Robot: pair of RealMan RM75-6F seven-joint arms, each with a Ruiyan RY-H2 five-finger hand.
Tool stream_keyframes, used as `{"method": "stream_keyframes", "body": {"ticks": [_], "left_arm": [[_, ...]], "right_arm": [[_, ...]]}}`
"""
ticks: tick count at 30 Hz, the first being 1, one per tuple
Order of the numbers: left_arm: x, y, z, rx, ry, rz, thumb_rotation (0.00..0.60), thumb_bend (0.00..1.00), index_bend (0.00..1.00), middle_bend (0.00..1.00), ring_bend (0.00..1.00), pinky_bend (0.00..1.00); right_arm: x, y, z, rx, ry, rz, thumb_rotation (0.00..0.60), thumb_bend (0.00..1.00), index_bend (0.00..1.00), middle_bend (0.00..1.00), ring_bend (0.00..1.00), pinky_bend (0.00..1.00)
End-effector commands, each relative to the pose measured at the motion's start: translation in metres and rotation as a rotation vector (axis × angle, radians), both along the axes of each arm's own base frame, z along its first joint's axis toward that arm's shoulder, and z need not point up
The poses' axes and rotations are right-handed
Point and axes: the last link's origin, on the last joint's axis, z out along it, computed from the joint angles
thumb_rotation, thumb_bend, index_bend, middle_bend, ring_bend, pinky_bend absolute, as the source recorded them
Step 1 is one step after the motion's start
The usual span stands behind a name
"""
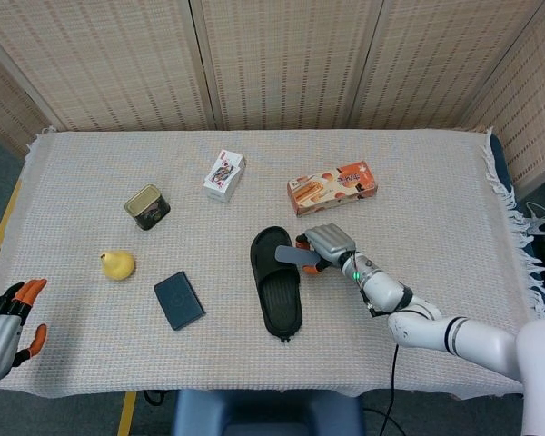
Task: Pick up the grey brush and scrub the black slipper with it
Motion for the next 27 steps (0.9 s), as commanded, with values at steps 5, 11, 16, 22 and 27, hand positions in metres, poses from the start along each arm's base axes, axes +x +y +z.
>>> {"method": "stream_keyframes", "body": {"ticks": [5, 11, 16, 22, 27], "left_arm": [[0.000, 0.000, 0.000, 0.000, 0.000, -0.002, 0.600, 0.49, 0.08, 0.10, 0.08, 0.21], [0.001, 0.000, -0.001, -0.002, 0.002, -0.004, 0.600, 0.49, 0.08, 0.10, 0.08, 0.21], [0.002, 0.000, -0.002, -0.004, 0.004, -0.007, 0.600, 0.49, 0.08, 0.10, 0.08, 0.21], [0.002, 0.000, -0.003, -0.007, 0.007, -0.006, 0.600, 0.49, 0.07, 0.10, 0.08, 0.21], [0.002, 0.001, -0.004, -0.011, 0.006, -0.004, 0.600, 0.49, 0.08, 0.10, 0.08, 0.21]], "right_arm": [[0.004, -0.002, -0.003, 0.017, 0.017, 0.007, 0.600, 0.38, 0.71, 0.59, 0.55, 0.72], [-0.012, 0.003, -0.001, 0.030, 0.069, -0.007, 0.600, 0.38, 0.71, 0.59, 0.55, 0.72], [-0.020, 0.008, 0.010, 0.020, 0.072, -0.018, 0.600, 0.38, 0.72, 0.60, 0.55, 0.72], [-0.023, 0.011, 0.014, 0.021, 0.087, -0.012, 0.600, 0.39, 0.72, 0.60, 0.55, 0.72], [-0.010, 0.004, 0.011, 0.018, 0.067, -0.002, 0.600, 0.39, 0.72, 0.60, 0.55, 0.72]]}}
